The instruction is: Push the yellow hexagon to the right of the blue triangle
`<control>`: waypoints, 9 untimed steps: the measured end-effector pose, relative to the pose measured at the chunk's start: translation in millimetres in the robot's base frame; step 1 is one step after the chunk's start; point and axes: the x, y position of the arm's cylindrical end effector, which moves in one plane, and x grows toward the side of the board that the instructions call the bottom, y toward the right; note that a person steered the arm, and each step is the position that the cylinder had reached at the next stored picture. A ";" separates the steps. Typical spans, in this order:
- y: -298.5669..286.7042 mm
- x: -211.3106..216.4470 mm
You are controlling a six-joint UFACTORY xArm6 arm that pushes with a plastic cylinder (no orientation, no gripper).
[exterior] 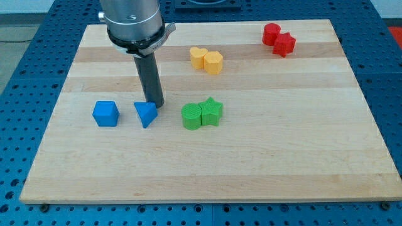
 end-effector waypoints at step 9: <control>114.3 27.9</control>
